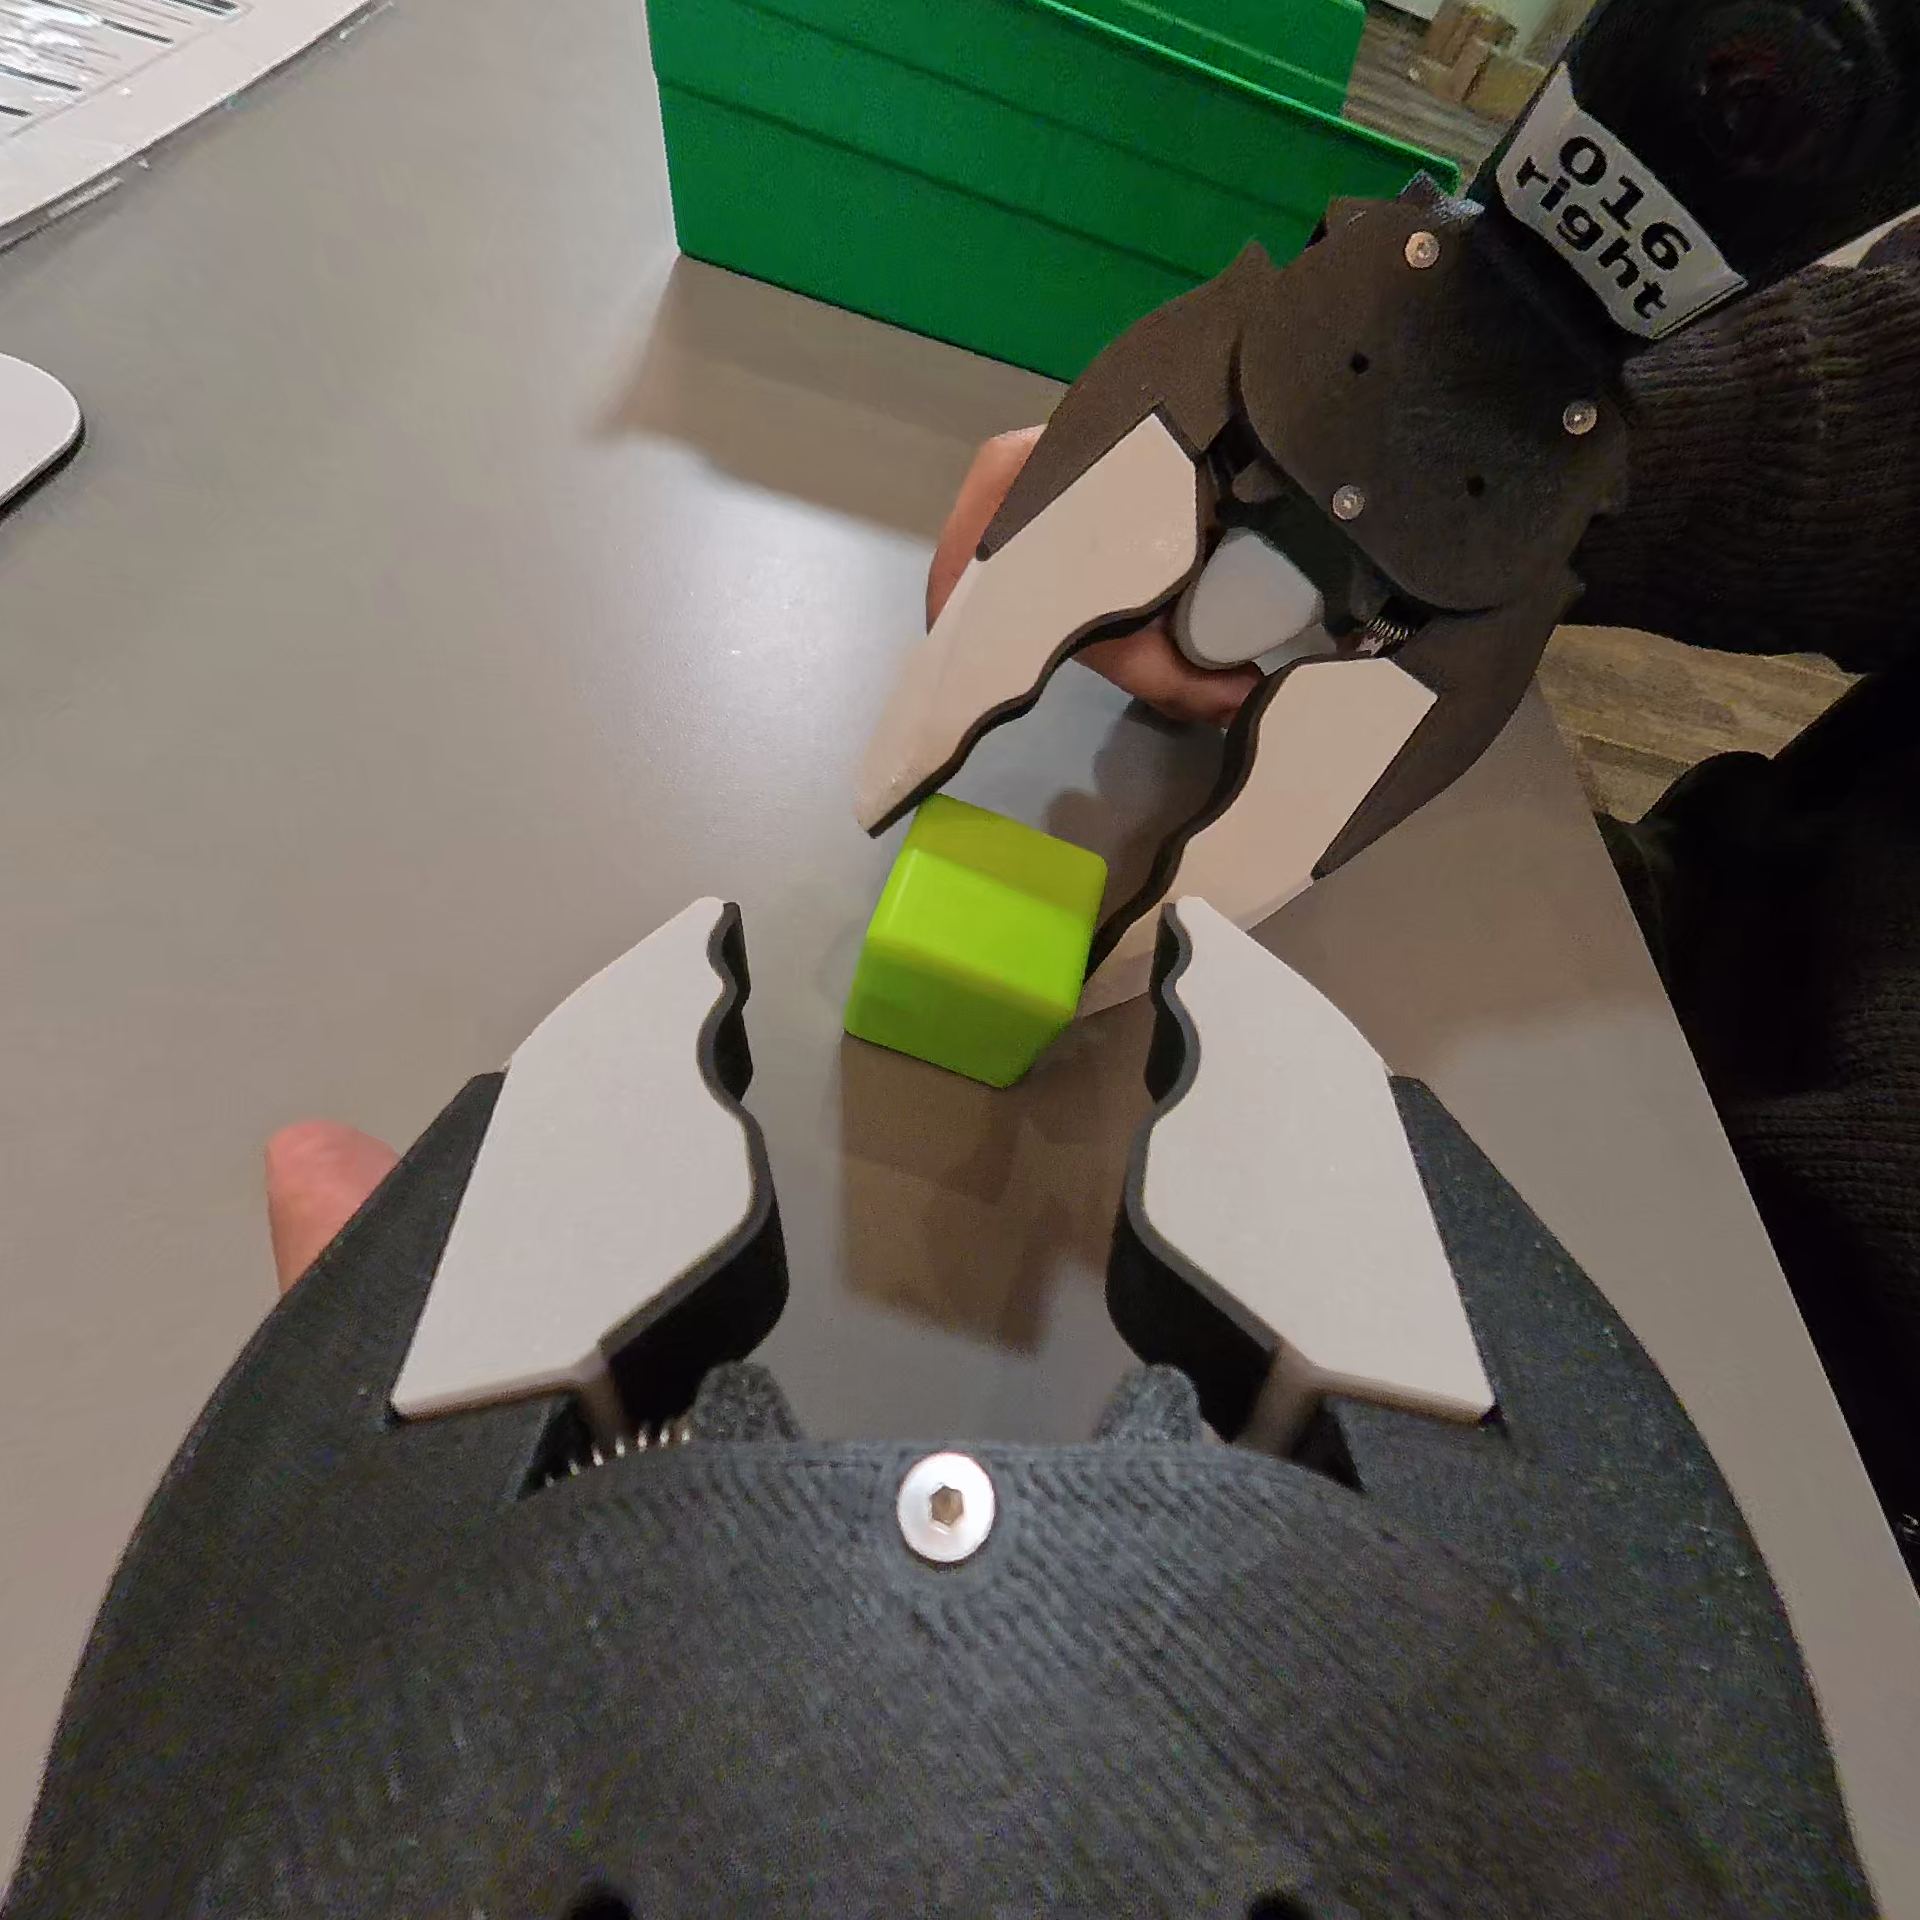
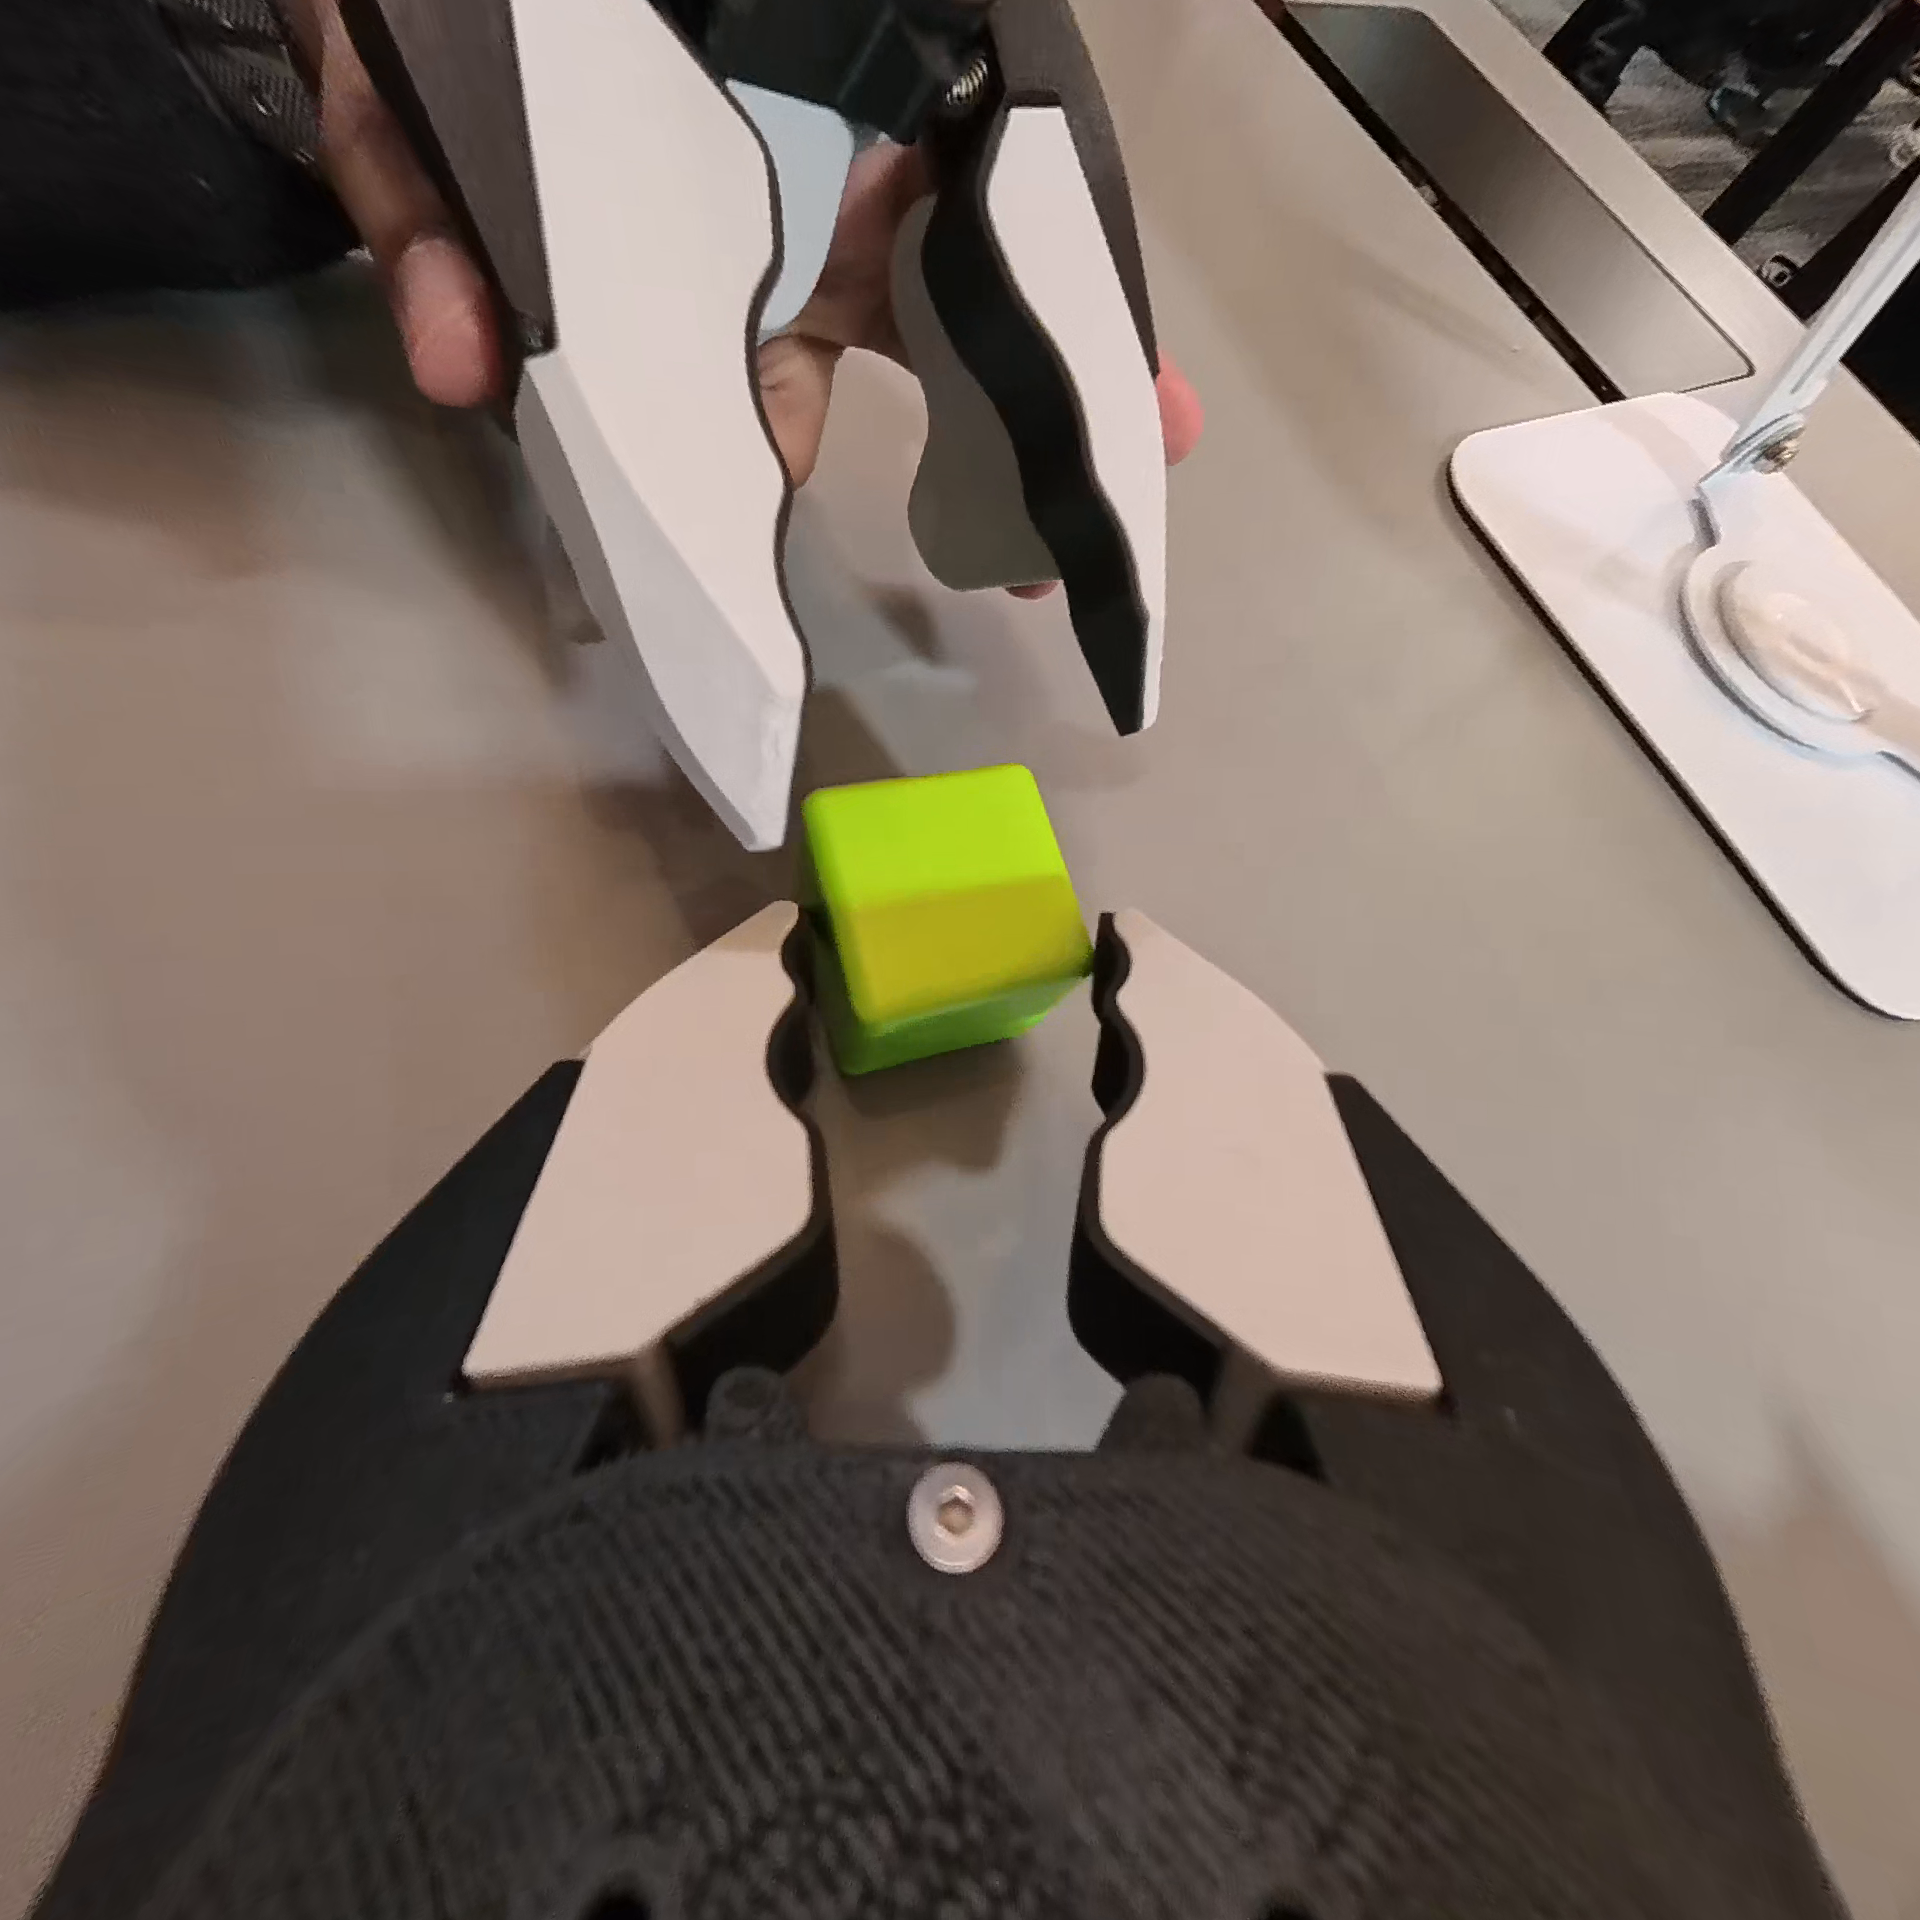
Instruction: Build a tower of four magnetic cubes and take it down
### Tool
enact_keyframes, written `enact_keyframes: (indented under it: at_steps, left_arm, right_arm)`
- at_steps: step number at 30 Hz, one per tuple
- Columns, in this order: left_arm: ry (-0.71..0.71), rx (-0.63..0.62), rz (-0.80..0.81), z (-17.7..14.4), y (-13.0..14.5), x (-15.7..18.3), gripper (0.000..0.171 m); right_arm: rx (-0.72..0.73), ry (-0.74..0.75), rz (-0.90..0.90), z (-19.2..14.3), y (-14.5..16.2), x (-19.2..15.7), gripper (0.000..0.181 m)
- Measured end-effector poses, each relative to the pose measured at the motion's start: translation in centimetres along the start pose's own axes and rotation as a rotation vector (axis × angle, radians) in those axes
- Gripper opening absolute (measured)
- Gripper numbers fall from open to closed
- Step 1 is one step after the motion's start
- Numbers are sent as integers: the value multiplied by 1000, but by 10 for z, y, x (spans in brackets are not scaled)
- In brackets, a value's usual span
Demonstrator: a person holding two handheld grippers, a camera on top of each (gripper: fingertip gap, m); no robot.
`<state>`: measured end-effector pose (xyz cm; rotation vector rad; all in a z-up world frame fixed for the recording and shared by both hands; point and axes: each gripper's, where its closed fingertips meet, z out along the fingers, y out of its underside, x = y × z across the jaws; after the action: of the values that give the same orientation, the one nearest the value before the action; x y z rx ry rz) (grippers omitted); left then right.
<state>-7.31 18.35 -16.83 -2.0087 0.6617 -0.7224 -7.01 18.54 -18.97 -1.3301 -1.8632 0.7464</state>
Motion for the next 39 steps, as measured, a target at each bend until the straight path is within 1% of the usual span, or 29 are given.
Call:
enact_keyframes:
  at_steps: [2, 7, 12, 14, 16, 17, 19, 23, 25, 27, 29, 32, 34, 36, 39]
  left_arm:
    - [-2, 1, -1, 0, 0, 0, 76]
    - [-8, 23, -22, -2, -3, -4, 76]
    - [-55, 106, -26, -9, -13, -13, 70]
    - [-68, 133, -38, -13, -16, -17, 69]
    - [-69, 148, -56, -15, -17, -19, 69]
    - [-68, 151, -62, -15, -17, -20, 68]
    - [-65, 149, -70, -15, -17, -20, 68]
    - [-66, 131, -60, -13, -15, -19, 63]
    - [-71, 116, -50, -11, -14, -18, 63]
    - [-75, 103, -40, -9, -13, -18, 63]
    - [-76, 94, -38, -8, -12, -18, 63]
    - [-74, 95, -45, -8, -12, -18, 63]
    - [-71, 97, -51, -8, -12, -19, 63]
    - [-67, 95, -58, -8, -12, -19, 63]
    - [-66, 90, -60, -7, -11, -19, 63]
  right_arm:
    - [5, 1, 9, -1, -1, 1, 50]
    - [53, 67, 47, -9, -6, 18, 48]
    - [79, 130, 73, -29, -13, 41, 48]
    - [89, 183, 43, -49, -21, 56, 49]
    - [96, 252, 9, -80, -29, 77, 48]
    - [84, 287, -8, -98, -31, 89, 48]
    - [7, 362, -43, -137, -24, 119, 48]
    - [-214, 505, -104, -214, 7, 184, 48]
    - [-342, 530, -127, -240, 32, 215, 49]
    - [-430, 499, -151, -251, 57, 238, 49]
    - [-469, 407, -244, -247, 78, 247, 48]
    - [-670, 310, -362, -240, 126, 258, 48]
    - [-777, 235, -409, -232, 153, 258, 49]
    - [-838, 146, -410, -220, 171, 251, 49]
    - [-896, 48, -385, -206, 185, 247, 49]
